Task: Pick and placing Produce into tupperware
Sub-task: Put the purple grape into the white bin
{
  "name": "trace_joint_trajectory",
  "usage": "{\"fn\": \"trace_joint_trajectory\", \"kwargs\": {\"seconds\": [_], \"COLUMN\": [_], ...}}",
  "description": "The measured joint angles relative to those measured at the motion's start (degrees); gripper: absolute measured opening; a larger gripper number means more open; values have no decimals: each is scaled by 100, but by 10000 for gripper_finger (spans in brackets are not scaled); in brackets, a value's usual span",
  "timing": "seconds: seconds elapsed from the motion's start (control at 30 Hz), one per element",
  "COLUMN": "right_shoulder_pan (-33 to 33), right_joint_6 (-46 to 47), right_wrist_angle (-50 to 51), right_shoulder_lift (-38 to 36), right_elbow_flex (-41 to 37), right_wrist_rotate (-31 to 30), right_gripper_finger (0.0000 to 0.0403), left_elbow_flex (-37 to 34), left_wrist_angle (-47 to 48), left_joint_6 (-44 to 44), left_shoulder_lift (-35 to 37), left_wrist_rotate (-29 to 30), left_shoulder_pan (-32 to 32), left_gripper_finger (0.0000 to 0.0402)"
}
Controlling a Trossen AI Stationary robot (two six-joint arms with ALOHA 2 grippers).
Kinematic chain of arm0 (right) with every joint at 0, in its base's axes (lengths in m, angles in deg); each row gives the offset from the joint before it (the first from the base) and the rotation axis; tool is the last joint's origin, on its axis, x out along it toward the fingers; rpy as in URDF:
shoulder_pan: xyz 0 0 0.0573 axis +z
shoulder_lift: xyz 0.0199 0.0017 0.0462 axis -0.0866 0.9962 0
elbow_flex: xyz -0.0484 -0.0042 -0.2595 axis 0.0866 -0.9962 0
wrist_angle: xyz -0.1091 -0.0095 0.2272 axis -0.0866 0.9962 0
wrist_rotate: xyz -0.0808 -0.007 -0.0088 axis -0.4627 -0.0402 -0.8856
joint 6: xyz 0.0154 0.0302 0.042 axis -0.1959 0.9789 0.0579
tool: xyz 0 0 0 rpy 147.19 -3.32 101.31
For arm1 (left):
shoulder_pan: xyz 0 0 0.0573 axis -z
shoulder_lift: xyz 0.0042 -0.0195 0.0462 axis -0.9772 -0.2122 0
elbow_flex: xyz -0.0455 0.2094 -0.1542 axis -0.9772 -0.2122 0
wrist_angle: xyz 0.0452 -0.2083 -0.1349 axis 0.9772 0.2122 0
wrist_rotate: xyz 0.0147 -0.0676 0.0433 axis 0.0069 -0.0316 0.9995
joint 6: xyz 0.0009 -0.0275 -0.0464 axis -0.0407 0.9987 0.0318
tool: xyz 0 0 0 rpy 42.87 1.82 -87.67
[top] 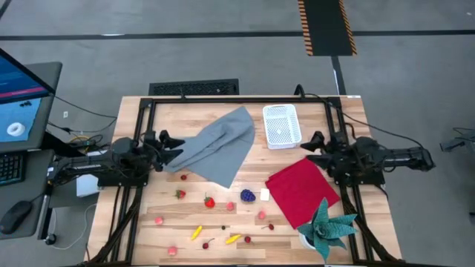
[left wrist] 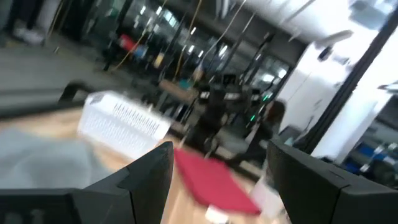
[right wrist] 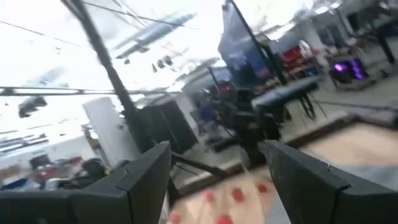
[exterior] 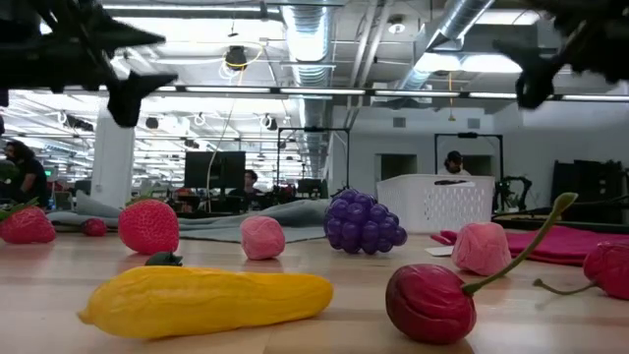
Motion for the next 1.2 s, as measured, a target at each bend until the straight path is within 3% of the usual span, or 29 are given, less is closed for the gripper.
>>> {"fn": "trace_joint_trajectory", "kwargs": {"seconds": [0.13,0.23,0.4,0.6,0.93,1.2], "right_shoulder_pan": [240,395,590,664,868,1264], "right_joint_6": [-275,-427,-488,-532,-596,-690], "right_wrist_angle": [619,1125,1716,3598,6333,6613], "right_shoulder_lift": [234,822,2375,4589,7975,9795], "right_elbow_flex": [661,1187,2190,4114,7017,7949], "right_wrist_rotate": [-59,-153,-211,-295,-303,-265], "right_gripper_finger": [286,286,286,286,286,286], "left_elbow_flex": [0,0,0,0,0,0], "left_wrist_angle": [-507,-474,-534,-1225,-1737,-1712], "left_joint_6": [-340,-453,-909,-1611,-1590,-1265], "left_shoulder_lift": [-1,-6,-234,-707,-1467,-1773], "left_wrist_rotate": [223,486,1038,1242,1569,1896], "left_shoulder_pan": [157,336,728,1181,1798,2171], "left_gripper_finger": [249,249,249,249,249,249]}}
